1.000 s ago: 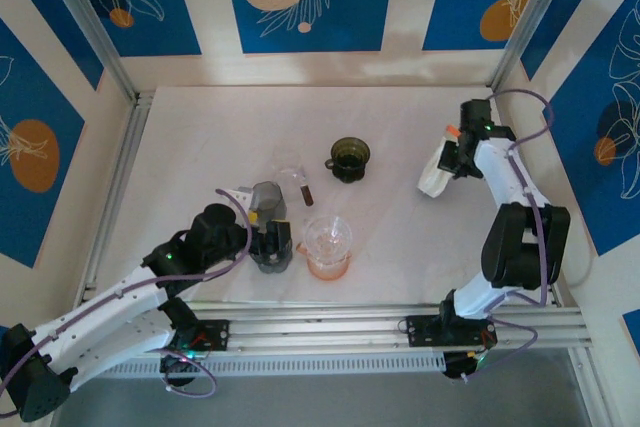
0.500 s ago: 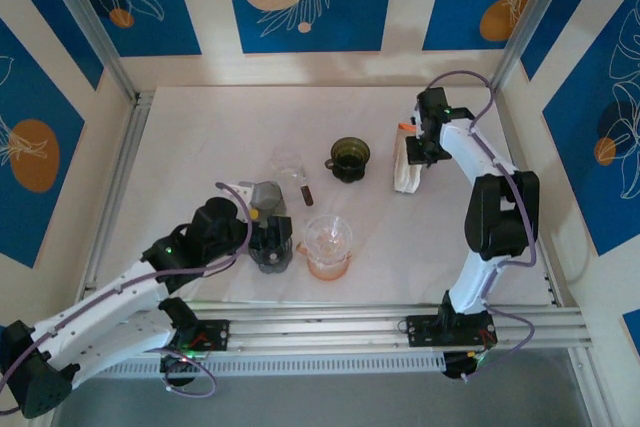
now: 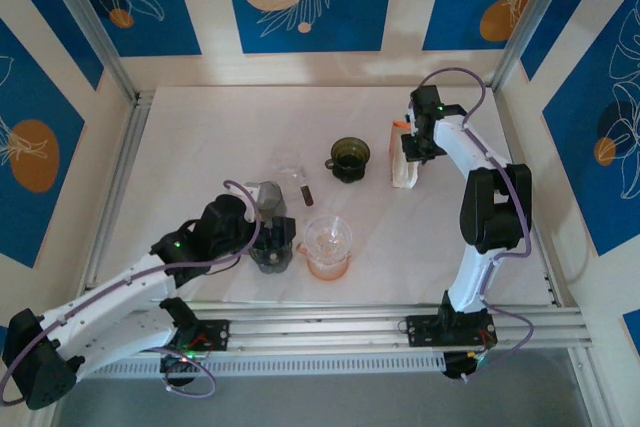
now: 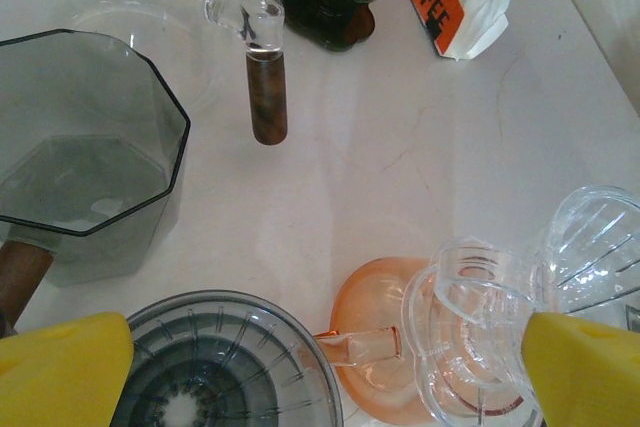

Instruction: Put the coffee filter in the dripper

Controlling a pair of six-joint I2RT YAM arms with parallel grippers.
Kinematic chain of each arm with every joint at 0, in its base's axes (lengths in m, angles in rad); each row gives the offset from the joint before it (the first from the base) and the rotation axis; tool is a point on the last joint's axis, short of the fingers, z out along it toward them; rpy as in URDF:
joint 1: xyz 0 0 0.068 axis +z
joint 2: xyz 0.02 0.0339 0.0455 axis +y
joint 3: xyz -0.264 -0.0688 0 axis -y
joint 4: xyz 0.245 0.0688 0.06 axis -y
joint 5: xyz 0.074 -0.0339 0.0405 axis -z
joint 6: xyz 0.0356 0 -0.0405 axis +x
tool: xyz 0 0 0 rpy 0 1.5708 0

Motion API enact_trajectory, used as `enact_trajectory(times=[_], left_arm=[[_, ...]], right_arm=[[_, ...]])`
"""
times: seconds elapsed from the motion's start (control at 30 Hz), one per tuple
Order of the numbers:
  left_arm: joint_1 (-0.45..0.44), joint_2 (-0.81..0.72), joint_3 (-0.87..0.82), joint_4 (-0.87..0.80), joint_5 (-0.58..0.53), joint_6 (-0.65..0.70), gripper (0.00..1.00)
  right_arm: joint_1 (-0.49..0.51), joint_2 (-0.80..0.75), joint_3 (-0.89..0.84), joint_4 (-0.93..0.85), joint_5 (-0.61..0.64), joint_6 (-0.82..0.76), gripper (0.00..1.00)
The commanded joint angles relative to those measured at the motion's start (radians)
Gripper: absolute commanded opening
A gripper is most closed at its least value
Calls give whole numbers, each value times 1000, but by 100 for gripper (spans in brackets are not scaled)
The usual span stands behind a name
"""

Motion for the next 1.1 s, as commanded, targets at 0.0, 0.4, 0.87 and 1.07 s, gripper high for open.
enact_trajectory(times=[0.0, 0.4, 0.87, 1.07], left_arm=[[7, 4, 36, 13, 29, -8, 100], [9, 30, 61, 3, 43, -16, 100], [8, 5, 40, 5, 42, -62, 100], [8, -9, 53, -16, 27, -47, 100]], right_arm=[[8, 7, 4, 12, 17, 11, 24], [7, -114, -79, 59, 37, 33, 40], [45, -384, -228, 130, -103, 326, 39], [92, -340, -228, 140, -91, 445, 28]])
